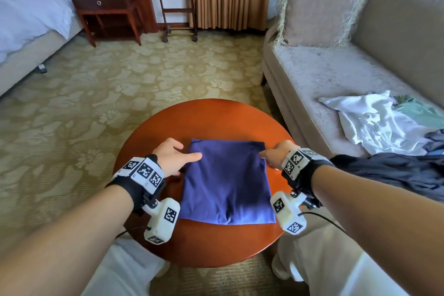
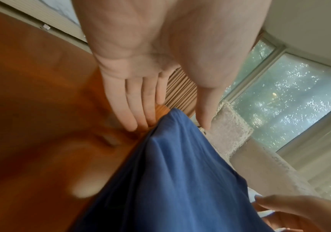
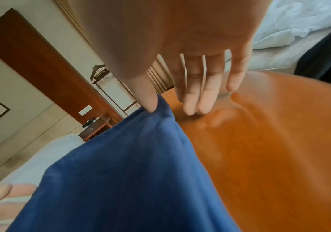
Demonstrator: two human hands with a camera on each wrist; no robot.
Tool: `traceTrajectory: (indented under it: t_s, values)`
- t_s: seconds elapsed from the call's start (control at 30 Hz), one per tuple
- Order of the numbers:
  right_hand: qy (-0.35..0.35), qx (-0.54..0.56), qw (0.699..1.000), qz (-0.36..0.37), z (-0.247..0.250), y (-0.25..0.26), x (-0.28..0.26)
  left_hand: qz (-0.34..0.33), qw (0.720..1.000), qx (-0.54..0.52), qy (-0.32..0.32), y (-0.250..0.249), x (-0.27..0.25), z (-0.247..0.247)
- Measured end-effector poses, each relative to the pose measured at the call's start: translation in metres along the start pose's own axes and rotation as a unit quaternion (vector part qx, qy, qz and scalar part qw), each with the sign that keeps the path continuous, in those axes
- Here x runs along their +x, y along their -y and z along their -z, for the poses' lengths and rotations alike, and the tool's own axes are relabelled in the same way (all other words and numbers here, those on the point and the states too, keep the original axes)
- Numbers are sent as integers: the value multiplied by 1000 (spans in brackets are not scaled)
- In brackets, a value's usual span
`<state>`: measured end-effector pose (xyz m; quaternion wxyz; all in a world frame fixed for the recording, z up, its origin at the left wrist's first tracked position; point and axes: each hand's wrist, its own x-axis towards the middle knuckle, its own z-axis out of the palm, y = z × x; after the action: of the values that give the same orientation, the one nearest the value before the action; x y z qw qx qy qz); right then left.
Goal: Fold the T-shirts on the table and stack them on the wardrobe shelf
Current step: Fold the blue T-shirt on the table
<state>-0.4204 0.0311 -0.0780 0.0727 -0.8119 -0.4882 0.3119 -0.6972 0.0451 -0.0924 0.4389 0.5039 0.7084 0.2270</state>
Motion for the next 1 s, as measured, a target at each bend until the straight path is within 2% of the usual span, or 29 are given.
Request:
traceTrajectory:
  t_s: [0.23,0.5,0.63,0.83,0.9,1.0]
  values:
    - [38,102,994,-33,-19,-22,-52,17,1000,1,2,34,-64,-1]
    - [-30,173,984,-35,-36,-41,-96,-26,998,-47,-20,56,-100,-11]
    - [-7,161,986,-32,-45,-43,-102,-13,1000,6,-8,61,-106,-12]
    - [-66,149,986,-44,-43,-48,-109,-27,992,124,-13,69,-106,-12]
    - [-71,114,990,-45,-45,-47,-114,-28,987,153,-28,70,-109,-12]
    - [-41,21,998,-41,-44,-43,-120,-32,980,196,-25,67,-109,-14]
